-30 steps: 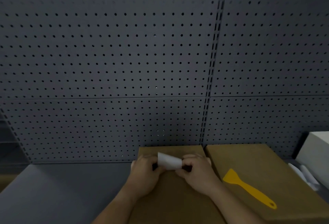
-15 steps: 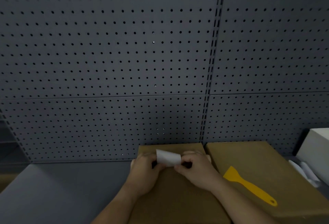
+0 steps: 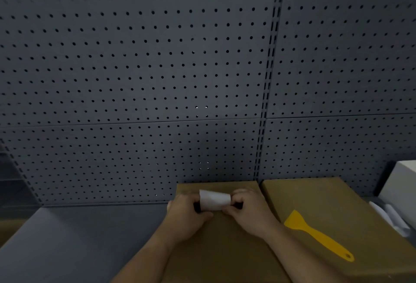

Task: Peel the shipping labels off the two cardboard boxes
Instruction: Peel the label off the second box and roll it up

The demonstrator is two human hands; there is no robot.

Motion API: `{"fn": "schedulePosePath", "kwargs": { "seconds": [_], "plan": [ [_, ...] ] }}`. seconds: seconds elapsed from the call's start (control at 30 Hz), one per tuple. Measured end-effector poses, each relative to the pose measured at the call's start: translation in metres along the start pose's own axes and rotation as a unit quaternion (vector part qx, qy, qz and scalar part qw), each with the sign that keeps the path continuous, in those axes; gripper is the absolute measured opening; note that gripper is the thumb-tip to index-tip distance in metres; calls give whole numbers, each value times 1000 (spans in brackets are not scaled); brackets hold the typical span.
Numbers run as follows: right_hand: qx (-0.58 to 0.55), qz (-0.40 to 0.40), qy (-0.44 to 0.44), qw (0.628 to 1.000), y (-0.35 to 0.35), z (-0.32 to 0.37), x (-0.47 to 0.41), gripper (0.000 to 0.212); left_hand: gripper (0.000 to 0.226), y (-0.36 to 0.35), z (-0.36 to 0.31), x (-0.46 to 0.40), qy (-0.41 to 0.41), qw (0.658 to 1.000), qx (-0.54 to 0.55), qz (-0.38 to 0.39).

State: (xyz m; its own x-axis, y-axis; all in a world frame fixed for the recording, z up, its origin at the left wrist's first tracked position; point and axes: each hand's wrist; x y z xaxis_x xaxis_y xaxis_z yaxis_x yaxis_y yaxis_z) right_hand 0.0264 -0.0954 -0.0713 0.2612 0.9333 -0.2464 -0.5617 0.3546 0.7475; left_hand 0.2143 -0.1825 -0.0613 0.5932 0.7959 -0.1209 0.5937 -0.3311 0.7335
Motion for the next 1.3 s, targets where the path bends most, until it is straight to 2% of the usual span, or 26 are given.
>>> {"fn": "schedulePosePath", "kwargs": {
  "seconds": [0.13,0.23,0.33,0.47,0.77,0.83,1.0,1.1,1.2,1.3],
  "plan": [
    [10,-1,-2,1000,0,-3,-1,35,33,6,-2,-15,25,999,10,46],
    [14,-5,1,1000,0,-2,-1,40,27,-3,2,-15,13,1000,6,0],
    [4,6,1,1000,0,-4,-1,39,11,-10,5,-10,4,999,-19,-36],
    [4,23,1,1000,1,-5,0,33,10,-10,4,-8,-5,999,-19,-35],
    [5,-11,7,1000,-3,-3,-6,48,34,-3,5,-5,-37,998,15,-44],
    [1,-8,6,1000,-2,-1,-6,47,32,-3,4,-5,-37,998,12,-46],
    [-25,56,-16,998,10,4,-10,40,19,-5,2,-5,-33,998,19,-56],
    [-35,88,-16,995,16,6,-16,38,20,-5,2,-5,-40,997,22,-62],
    [-15,66,-4,998,7,2,-11,30,19,-6,1,-4,-31,998,16,-58],
    [-10,25,8,1000,0,-4,-9,40,23,-6,2,-5,-29,998,2,-52]
  ]
}}
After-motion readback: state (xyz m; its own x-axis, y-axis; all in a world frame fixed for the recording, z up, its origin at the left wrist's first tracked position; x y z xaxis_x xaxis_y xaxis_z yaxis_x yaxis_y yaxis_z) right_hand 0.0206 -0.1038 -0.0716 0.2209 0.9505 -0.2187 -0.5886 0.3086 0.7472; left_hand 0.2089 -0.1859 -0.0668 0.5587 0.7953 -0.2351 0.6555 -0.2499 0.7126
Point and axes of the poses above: each hand's wrist, its own x-axis away from the middle knuckle, its own y-axis out of the back of the hand, z = x × y
